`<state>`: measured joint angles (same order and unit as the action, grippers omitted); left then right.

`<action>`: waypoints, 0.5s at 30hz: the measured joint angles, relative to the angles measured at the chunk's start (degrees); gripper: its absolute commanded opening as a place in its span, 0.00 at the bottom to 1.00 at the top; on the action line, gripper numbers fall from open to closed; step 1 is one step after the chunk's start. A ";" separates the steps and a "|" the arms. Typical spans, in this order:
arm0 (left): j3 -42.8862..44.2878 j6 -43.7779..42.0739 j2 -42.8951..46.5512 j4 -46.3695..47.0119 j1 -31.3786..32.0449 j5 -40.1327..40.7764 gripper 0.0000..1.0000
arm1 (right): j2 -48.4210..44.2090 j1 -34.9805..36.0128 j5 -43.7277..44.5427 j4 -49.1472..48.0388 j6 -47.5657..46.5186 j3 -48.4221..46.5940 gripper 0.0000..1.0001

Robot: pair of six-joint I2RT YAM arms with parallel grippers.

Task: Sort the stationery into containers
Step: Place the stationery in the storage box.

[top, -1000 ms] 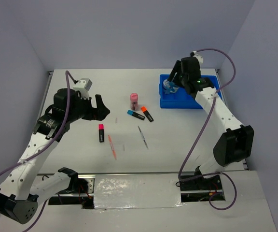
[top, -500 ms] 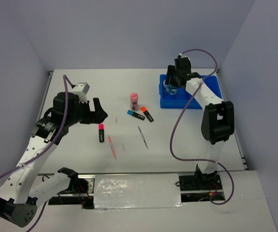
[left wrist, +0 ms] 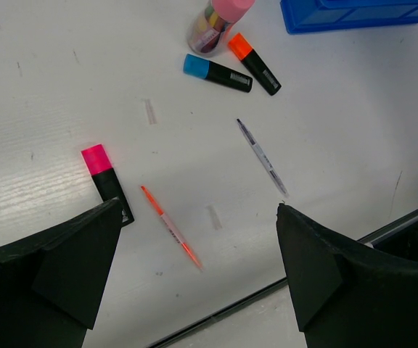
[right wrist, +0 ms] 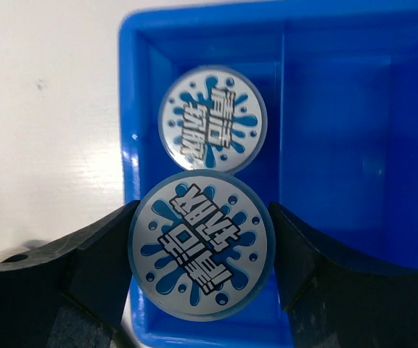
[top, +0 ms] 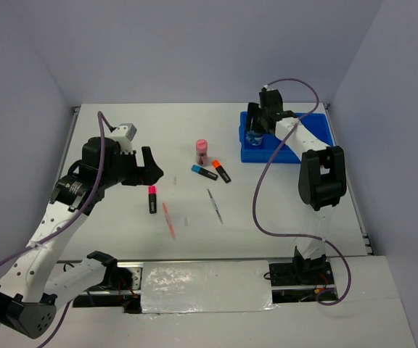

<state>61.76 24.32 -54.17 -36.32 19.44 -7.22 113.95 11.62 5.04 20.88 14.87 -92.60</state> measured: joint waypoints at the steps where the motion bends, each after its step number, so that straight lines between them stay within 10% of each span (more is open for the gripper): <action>1: -0.04 0.00 0.00 0.07 0.00 -0.15 0.99 | 0.00 0.00 -0.04 -0.24 0.00 0.87 0.87; 3: -0.11 -0.02 -0.02 0.22 0.00 -0.26 0.99 | 0.00 0.00 0.07 -0.20 0.02 2.19 0.99; 15: -0.72 0.42 -1.16 0.55 0.00 0.02 0.99 | -9.31 0.31 -1.03 0.44 0.66 5.75 1.00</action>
<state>61.04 24.73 -55.33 -35.77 19.44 -7.20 104.64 11.92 4.01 21.32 15.53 -86.85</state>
